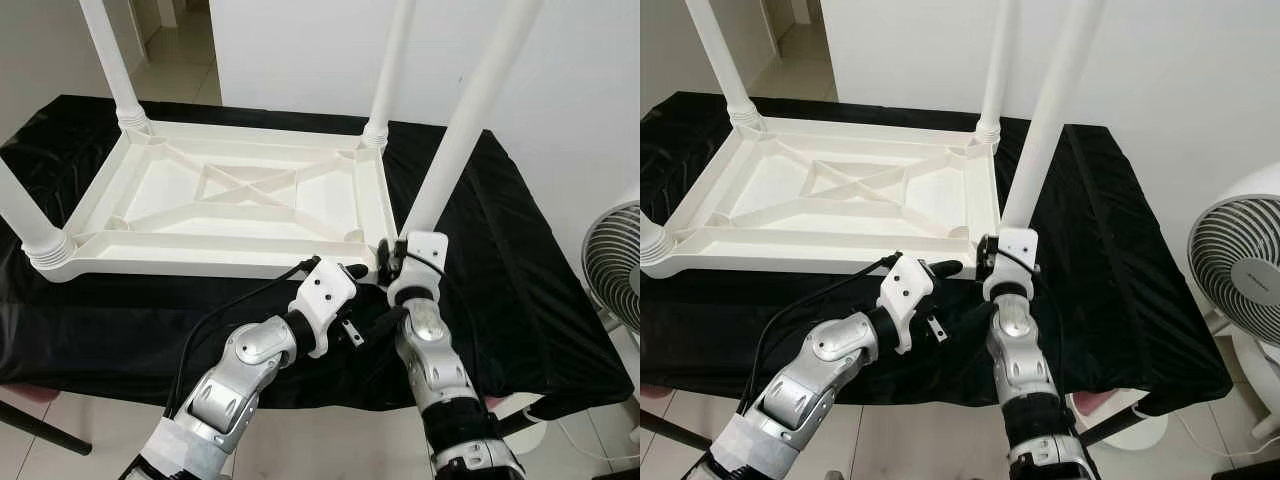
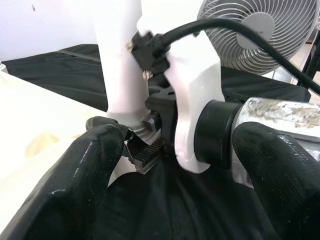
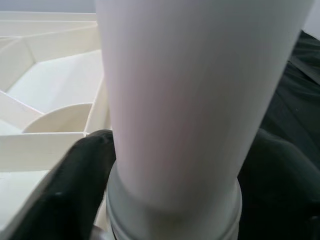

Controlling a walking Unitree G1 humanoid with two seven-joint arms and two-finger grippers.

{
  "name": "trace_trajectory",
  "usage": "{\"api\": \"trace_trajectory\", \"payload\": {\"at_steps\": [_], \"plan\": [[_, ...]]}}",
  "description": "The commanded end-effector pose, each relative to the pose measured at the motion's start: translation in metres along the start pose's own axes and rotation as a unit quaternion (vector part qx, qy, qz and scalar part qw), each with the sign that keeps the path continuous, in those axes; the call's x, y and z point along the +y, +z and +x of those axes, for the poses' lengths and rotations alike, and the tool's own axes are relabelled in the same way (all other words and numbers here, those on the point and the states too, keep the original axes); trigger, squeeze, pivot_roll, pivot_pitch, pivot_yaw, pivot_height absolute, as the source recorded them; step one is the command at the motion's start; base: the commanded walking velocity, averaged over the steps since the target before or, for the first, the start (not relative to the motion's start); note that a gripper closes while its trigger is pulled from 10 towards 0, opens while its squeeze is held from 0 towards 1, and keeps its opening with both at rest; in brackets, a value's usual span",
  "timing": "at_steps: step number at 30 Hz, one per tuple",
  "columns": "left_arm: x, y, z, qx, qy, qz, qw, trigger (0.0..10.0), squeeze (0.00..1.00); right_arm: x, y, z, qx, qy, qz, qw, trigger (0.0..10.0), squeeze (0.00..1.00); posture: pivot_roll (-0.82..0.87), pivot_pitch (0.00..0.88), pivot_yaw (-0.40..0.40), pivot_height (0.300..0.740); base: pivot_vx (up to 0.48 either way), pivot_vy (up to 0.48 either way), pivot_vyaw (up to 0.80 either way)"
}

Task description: Building children table

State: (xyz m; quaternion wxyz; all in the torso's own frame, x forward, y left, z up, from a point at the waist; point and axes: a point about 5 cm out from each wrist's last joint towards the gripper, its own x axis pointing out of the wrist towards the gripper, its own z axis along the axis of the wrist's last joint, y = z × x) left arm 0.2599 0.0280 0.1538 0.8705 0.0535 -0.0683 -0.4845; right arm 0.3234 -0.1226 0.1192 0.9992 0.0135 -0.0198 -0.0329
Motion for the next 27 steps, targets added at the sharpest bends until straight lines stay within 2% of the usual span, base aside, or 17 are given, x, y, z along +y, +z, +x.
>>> {"api": "trace_trajectory", "payload": {"at_steps": [1,3,5,7,8,9,10,14,15,18,26,27], "plan": [[-0.004,-0.002,0.0,0.004,-0.013,0.0,1.0,10.0,0.0,-0.002,0.001,0.0,-0.001,0.011,0.009,1.0,10.0,1.0,0.08,0.034,-0.067,0.74,0.0,0.0,0.0],[-0.004,-0.002,0.0,0.004,-0.012,0.0,1.0,10.0,0.0,-0.004,0.003,0.001,-0.008,0.021,0.012,1.0,10.0,1.0,0.08,0.033,-0.067,0.74,0.0,0.0,0.0],[-0.004,-0.002,0.001,0.004,-0.012,0.0,1.0,10.0,0.0,-0.009,0.01,0.006,-0.017,0.084,0.002,0.996,10.0,1.0,0.08,0.034,-0.068,0.74,0.0,0.0,0.0],[-0.004,-0.002,0.001,0.004,-0.012,0.0,1.0,10.0,0.0,-0.009,0.01,0.006,-0.017,0.084,0.002,0.996,10.0,1.0,0.08,0.034,-0.068,0.74,0.0,0.0,0.0],[-0.004,-0.002,0.001,0.004,-0.012,0.001,1.0,10.0,0.0,-0.012,0.013,0.007,-0.018,0.108,-0.002,0.994,10.0,0.81,0.07,0.037,-0.067,0.74,0.0,0.0,0.0],[-0.004,-0.002,0.001,0.004,-0.012,0.001,1.0,10.0,0.0,-0.012,0.013,0.007,-0.018,0.108,-0.002,0.994,10.0,0.81,0.07,0.037,-0.067,0.74,0.0,0.0,0.0],[-0.003,-0.002,0.001,0.003,-0.012,0.0,1.0,10.0,0.0,-0.017,0.016,0.01,-0.017,0.139,-0.01,0.99,10.0,0.0,0.07,0.039,-0.067,0.74,0.0,0.0,0.0],[-0.003,-0.001,0.001,0.003,-0.011,0.0,1.0,10.0,0.0,-0.029,0.025,0.015,-0.018,0.203,-0.034,0.978,10.0,0.0,0.07,0.044,-0.062,0.74,0.0,0.0,0.0],[-0.003,-0.001,0.001,0.003,-0.011,0.0,1.0,10.0,0.0,-0.029,0.025,0.015,-0.018,0.203,-0.034,0.978,10.0,0.0,0.07,0.044,-0.062,0.74,0.0,0.0,0.0],[-0.002,-0.001,0.001,0.003,-0.011,0.0,1.0,10.0,0.0,-0.038,0.024,0.02,-0.008,0.257,-0.056,0.965,10.0,0.0,0.07,0.043,-0.058,0.74,0.0,0.0,0.0],[0.0,-0.001,0.001,0.003,-0.01,0.002,1.0,10.0,0.0,-0.038,0.022,0.025,-0.001,0.29,-0.065,0.955,10.0,0.0,0.08,0.039,-0.056,0.74,0.0,0.0,0.0],[0.0,-0.001,0.001,0.003,-0.01,0.002,1.0,10.0,0.0,-0.038,0.021,0.026,0.002,0.298,-0.065,0.952,5.8,0.0,0.08,0.039,-0.056,0.74,0.0,0.0,0.0]]}}
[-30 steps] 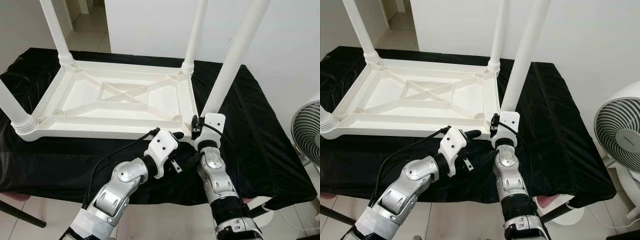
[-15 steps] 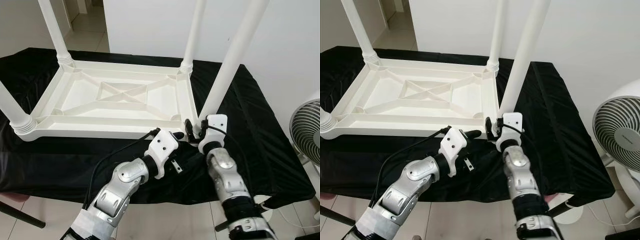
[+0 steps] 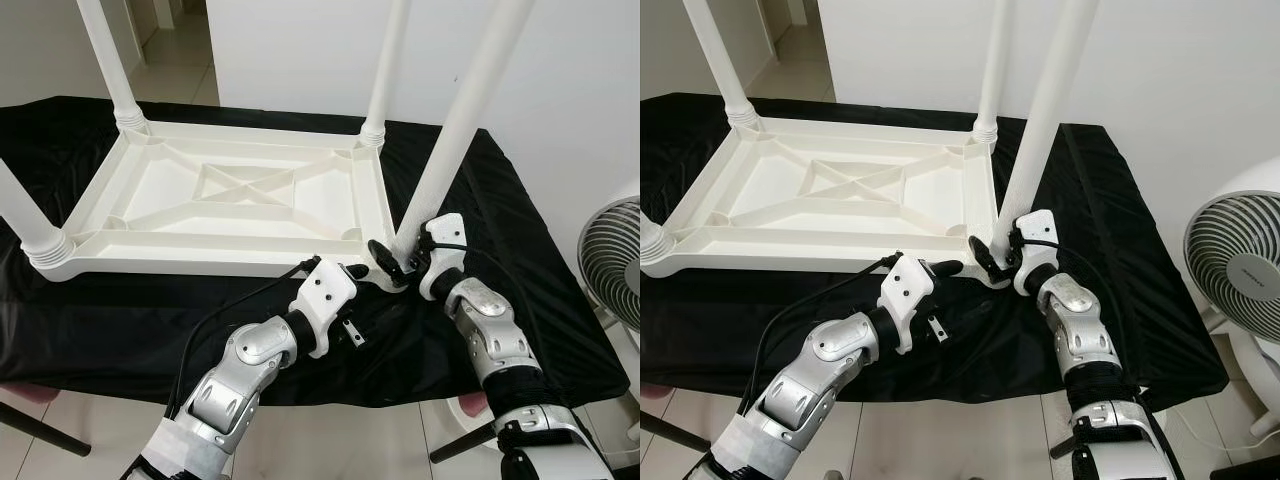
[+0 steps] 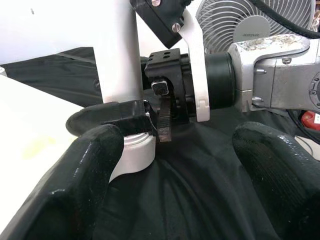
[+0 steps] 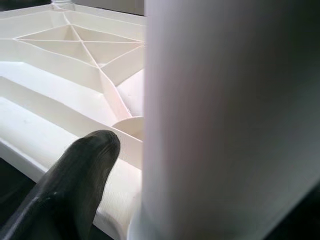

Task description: Building children table

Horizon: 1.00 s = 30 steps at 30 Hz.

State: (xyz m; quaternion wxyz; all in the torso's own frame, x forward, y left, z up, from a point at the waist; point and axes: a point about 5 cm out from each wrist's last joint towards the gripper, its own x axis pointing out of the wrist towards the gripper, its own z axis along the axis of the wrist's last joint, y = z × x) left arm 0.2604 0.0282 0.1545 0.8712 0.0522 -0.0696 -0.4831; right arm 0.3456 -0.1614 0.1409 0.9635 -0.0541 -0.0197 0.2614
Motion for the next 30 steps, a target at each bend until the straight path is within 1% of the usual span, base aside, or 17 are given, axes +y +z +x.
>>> {"api": "trace_trajectory", "payload": {"at_steps": [1,9,17,18,20,21,22,26,30], "plan": [[0.0,-0.001,0.0,0.005,-0.011,0.004,1.0,10.0,0.0,-0.002,-0.003,0.0,0.009,0.019,0.001,1.0,0.0,0.0,0.08,0.039,-0.055,0.74,0.0,0.0,0.0],[0.001,-0.002,-0.002,0.008,-0.005,0.004,1.0,10.0,0.0,-0.003,-0.012,0.0,0.026,0.055,0.016,0.998,0.0,0.0,0.1,0.044,-0.058,0.74,0.0,0.0,0.0],[0.001,-0.002,-0.005,0.01,-0.004,0.004,1.0,10.0,0.0,-0.004,-0.016,-0.002,0.03,0.057,0.016,0.998,0.0,0.0,0.1,0.055,-0.054,0.74,0.0,0.0,0.0],[0.001,-0.002,-0.005,0.011,-0.004,0.003,1.0,10.0,0.0,-0.004,-0.017,-0.002,0.03,0.049,0.014,0.998,6.8,0.0,0.1,0.057,-0.054,0.74,0.0,0.0,0.0],[0.001,-0.002,-0.005,0.011,-0.005,0.003,1.0,10.0,0.0,-0.005,-0.018,-0.002,0.029,0.041,0.013,0.999,6.8,0.0,0.1,0.057,-0.054,0.74,0.0,0.0,0.0],[0.001,-0.002,-0.005,0.011,-0.005,0.003,1.0,10.0,0.0,-0.004,-0.018,-0.002,0.027,0.039,0.021,0.999,10.0,0.0,0.1,0.058,-0.053,0.74,0.0,0.0,0.0],[0.001,-0.002,-0.005,0.011,-0.005,0.003,1.0,10.0,0.0,-0.004,-0.018,-0.002,0.025,0.039,0.027,0.999,10.0,0.0,0.1,0.058,-0.053,0.74,0.0,0.0,0.0],[0.001,-0.002,-0.005,0.011,-0.005,0.002,1.0,10.0,0.0,-0.003,-0.019,-0.002,0.023,0.027,0.025,0.999,10.0,0.0,0.1,0.057,-0.056,0.74,0.0,0.0,0.0],[0.0,-0.002,-0.004,0.011,-0.006,0.001,1.0,10.0,0.0,0.003,-0.017,-0.002,0.001,-0.014,0.024,1.0,10.0,0.0,0.09,0.053,-0.058,0.74,0.0,0.0,0.0]]}}
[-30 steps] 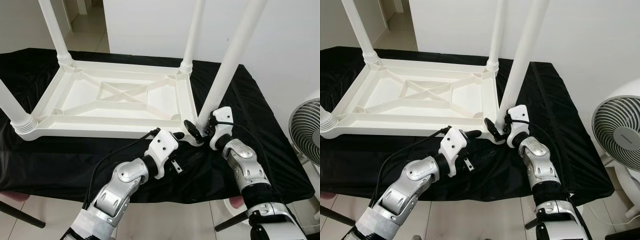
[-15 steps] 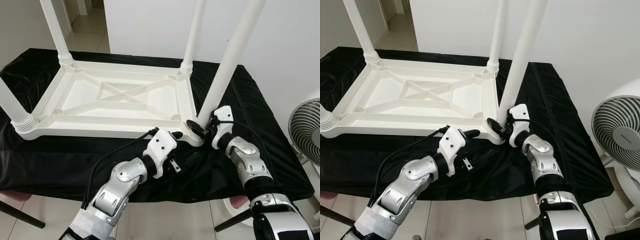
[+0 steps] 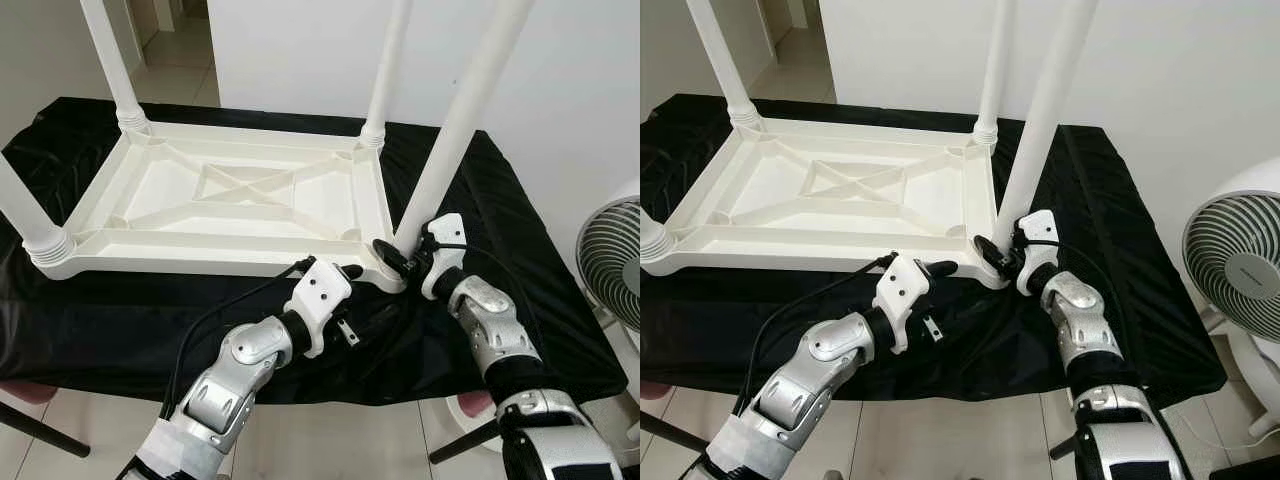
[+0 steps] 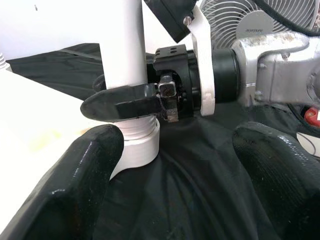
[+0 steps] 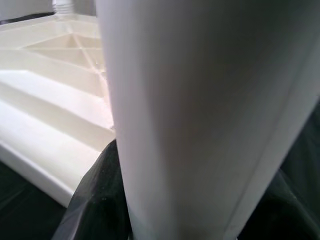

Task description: Building children table

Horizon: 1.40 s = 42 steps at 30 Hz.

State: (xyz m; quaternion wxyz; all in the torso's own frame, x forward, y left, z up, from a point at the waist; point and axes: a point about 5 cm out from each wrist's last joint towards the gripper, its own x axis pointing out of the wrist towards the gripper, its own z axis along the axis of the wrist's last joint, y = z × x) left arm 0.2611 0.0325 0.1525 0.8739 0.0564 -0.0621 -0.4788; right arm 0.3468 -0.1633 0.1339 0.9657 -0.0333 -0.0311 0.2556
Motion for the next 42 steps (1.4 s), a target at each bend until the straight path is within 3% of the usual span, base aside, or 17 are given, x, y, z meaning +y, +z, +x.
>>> {"api": "trace_trajectory", "payload": {"at_steps": [1,13,15,19,20,21,22,27,34,35,42], "plan": [[-0.004,-0.001,-0.001,0.002,-0.012,0.0,1.0,10.0,0.0,0.005,-0.01,-0.002,0.012,-0.021,0.011,1.0,10.0,0.0,0.09,0.051,-0.058,0.74,0.0,0.0,0.0],[-0.005,-0.001,0.0,0.002,-0.018,-0.001,1.0,10.0,0.0,0.021,-0.012,0.0,0.0,-0.098,0.033,0.995,10.0,0.0,0.09,0.046,-0.057,0.74,0.0,0.0,0.0],[-0.006,-0.001,0.0,0.002,-0.021,0.0,1.0,10.0,0.0,0.025,-0.015,0.002,0.011,-0.183,0.054,0.982,10.0,0.0,0.09,0.037,-0.06,0.74,0.0,0.0,0.0],[-0.006,-0.001,0.0,0.001,-0.021,0.0,1.0,10.0,0.0,0.028,-0.016,0.001,0.008,-0.238,0.056,0.97,10.0,0.0,0.09,0.037,-0.06,0.74,0.0,0.0,0.0],[-0.007,-0.001,0.001,0.001,-0.022,0.0,1.0,10.0,0.0,0.035,-0.016,0.0,0.007,-0.286,0.048,0.957,10.0,0.0,0.09,0.034,-0.063,0.74,0.0,0.0,0.0],[-0.007,-0.001,0.001,0.001,-0.022,0.0,1.0,10.0,0.0,0.035,-0.016,0.0,0.007,-0.286,0.048,0.957,10.0,0.0,0.09,0.034,-0.063,0.74,0.0,0.0,0.0],[-0.007,-0.001,0.001,0.0,-0.022,0.0,1.0,10.0,0.0,0.04,-0.017,-0.002,0.013,-0.316,0.042,0.948,10.0,0.0,0.09,0.034,-0.063,0.74,0.0,0.0,0.0],[-0.008,-0.001,0.002,-0.001,-0.023,-0.002,1.0,10.0,0.0,0.05,-0.013,0.001,0.005,-0.306,0.039,0.951,10.0,0.0,0.09,0.03,-0.066,0.74,0.0,0.0,0.0],[-0.008,-0.001,0.003,-0.001,-0.023,-0.003,1.0,10.0,0.0,0.046,-0.012,0.0,0.008,-0.316,0.042,0.948,10.0,0.0,0.09,0.028,-0.07,0.74,0.0,0.0,0.0],[-0.008,-0.001,0.003,-0.001,-0.022,-0.003,1.0,10.0,0.0,0.048,-0.011,0.001,0.004,-0.314,0.047,0.948,10.0,1.0,0.09,0.028,-0.071,0.74,0.0,0.0,0.0],[-0.008,-0.001,0.002,-0.002,-0.022,-0.003,1.0,10.0,0.0,0.05,-0.007,0.001,-0.006,-0.314,0.051,0.948,10.0,1.0,0.09,0.026,-0.071,0.74,0.0,0.0,0.0]]}}
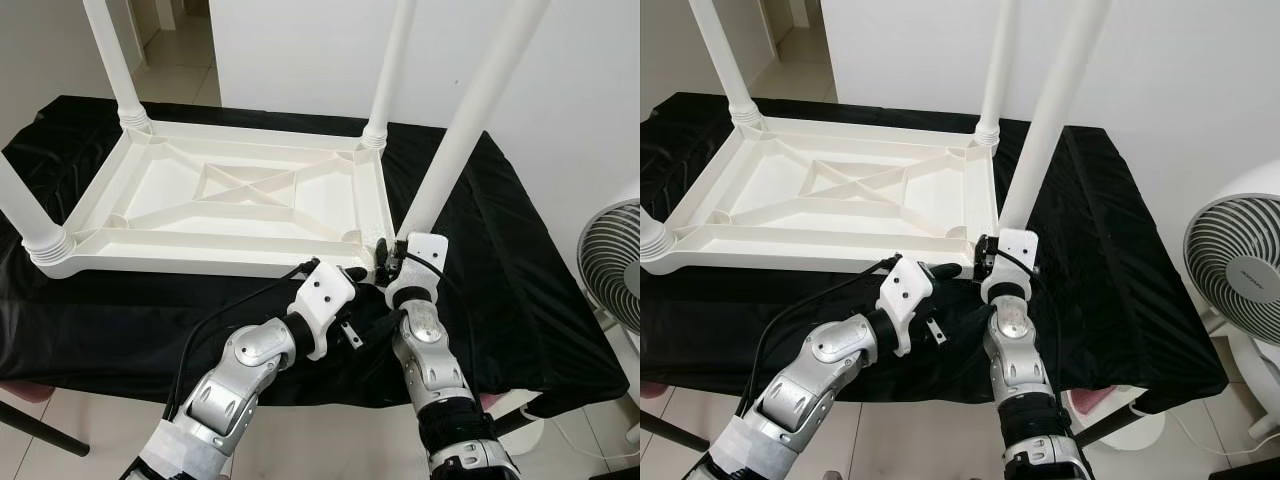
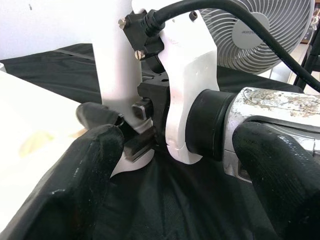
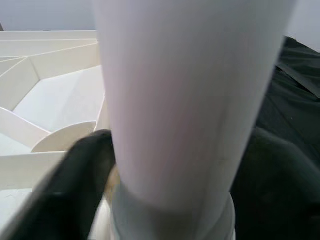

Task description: Building children table

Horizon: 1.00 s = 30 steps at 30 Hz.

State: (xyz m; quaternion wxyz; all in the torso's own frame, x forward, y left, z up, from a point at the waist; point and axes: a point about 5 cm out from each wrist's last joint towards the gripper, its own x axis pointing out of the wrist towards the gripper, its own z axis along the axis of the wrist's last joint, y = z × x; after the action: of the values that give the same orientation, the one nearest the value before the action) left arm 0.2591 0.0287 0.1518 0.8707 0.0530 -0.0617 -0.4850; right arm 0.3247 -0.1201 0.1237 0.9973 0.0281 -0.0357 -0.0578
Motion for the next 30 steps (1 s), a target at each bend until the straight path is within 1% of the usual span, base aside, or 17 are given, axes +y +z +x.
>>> {"api": "trace_trajectory", "payload": {"at_steps": [1,3,4,6,7,9,10,11,12,13,14,17,22,23,24,27,30], "plan": [[-0.004,-0.001,0.0,0.0,-0.015,0.0,1.0,10.0,0.0,0.0,-0.001,-0.002,0.003,-0.002,0.001,1.0,10.0,1.0,0.09,0.026,-0.071,0.74,0.0,0.0,0.0],[-0.004,-0.001,0.001,0.0,-0.014,0.001,1.0,10.0,0.0,-0.006,0.003,0.001,-0.007,0.019,0.019,1.0,10.0,1.0,0.09,0.024,-0.072,0.74,0.0,0.0,0.0],[-0.004,-0.001,0.001,0.0,-0.014,0.001,1.0,10.0,0.0,-0.006,0.003,0.001,-0.007,0.019,0.019,1.0,10.0,1.0,0.09,0.024,-0.072,0.74,0.0,0.0,0.0],[-0.004,-0.001,0.0,0.001,-0.013,0.002,1.0,10.0,0.0,-0.018,0.009,0.006,-0.014,0.057,0.041,0.997,10.0,1.0,0.09,0.024,-0.071,0.74,0.0,0.0,0.0],[-0.004,-0.001,0.0,0.001,-0.014,0.002,1.0,10.0,0.0,-0.027,0.013,0.01,-0.015,0.098,0.033,0.995,10.0,1.0,0.09,0.022,-0.07,0.74,0.0,0.0,0.0],[-0.004,-0.001,0.0,0.001,-0.014,0.002,1.0,10.0,0.0,-0.027,0.013,0.01,-0.015,0.098,0.033,0.995,10.0,1.0,0.09,0.022,-0.07,0.74,0.0,0.0,0.0],[-0.004,-0.001,0.0,0.001,-0.014,0.002,1.0,10.0,0.0,-0.032,0.016,0.012,-0.015,0.136,0.021,0.99,10.0,1.0,0.09,0.022,-0.07,0.74,0.0,0.0,0.0],[-0.004,-0.001,0.0,0.001,-0.014,0.002,1.0,10.0,0.0,-0.032,0.016,0.012,-0.015,0.136,0.021,0.99,10.0,1.0,0.09,0.022,-0.07,0.74,0.0,0.0,0.0],[-0.004,-0.001,0.0,0.001,-0.015,0.002,1.0,10.0,0.0,-0.035,0.018,0.012,-0.011,0.183,0.005,0.983,10.0,0.0,0.08,0.023,-0.068,0.74,0.0,0.0,0.0],[-0.004,-0.001,0.001,0.001,-0.016,0.003,1.0,10.0,0.0,-0.04,0.018,0.013,-0.004,0.219,-0.008,0.976,10.0,0.0,0.08,0.021,-0.068,0.74,0.0,0.0,0.0],[-0.004,-0.001,0.001,0.001,-0.016,0.003,1.0,10.0,0.0,-0.04,0.018,0.013,-0.004,0.219,-0.008,0.976,10.0,0.0,0.08,0.021,-0.068,0.74,0.0,0.0,0.0],[-0.003,-0.001,0.001,0.001,-0.017,0.003,1.0,10.0,0.0,-0.05,0.02,0.017,0.001,0.263,-0.046,0.964,10.0,0.0,0.08,0.018,-0.067,0.74,0.0,0.0,0.0],[-0.003,-0.001,0.001,0.001,-0.017,0.004,1.0,10.0,0.0,-0.048,0.02,0.02,0.005,0.29,-0.06,0.955,10.0,0.0,0.08,0.015,-0.066,0.74,0.0,0.0,0.0],[-0.002,-0.001,0.001,0.002,-0.017,0.004,1.0,10.0,0.0,-0.045,0.02,0.022,0.005,0.304,-0.065,0.95,10.0,0.0,0.09,0.013,-0.067,0.74,0.0,0.0,0.0],[-0.002,-0.001,0.001,0.002,-0.017,0.004,1.0,10.0,0.0,-0.045,0.02,0.022,0.005,0.304,-0.065,0.95,10.0,0.0,0.09,0.013,-0.067,0.74,0.0,0.0,0.0],[-0.001,-0.001,0.001,0.002,-0.017,0.006,1.0,10.0,0.0,-0.038,0.018,0.029,0.012,0.327,-0.07,0.942,10.0,0.0,0.09,0.007,-0.066,0.74,0.0,0.0,0.0],[-0.001,0.0,0.001,0.002,-0.017,0.006,1.0,10.0,0.0,-0.036,0.018,0.03,0.013,0.331,-0.07,0.941,10.0,0.0,0.1,0.008,-0.066,0.74,0.0,0.0,0.0]]}}
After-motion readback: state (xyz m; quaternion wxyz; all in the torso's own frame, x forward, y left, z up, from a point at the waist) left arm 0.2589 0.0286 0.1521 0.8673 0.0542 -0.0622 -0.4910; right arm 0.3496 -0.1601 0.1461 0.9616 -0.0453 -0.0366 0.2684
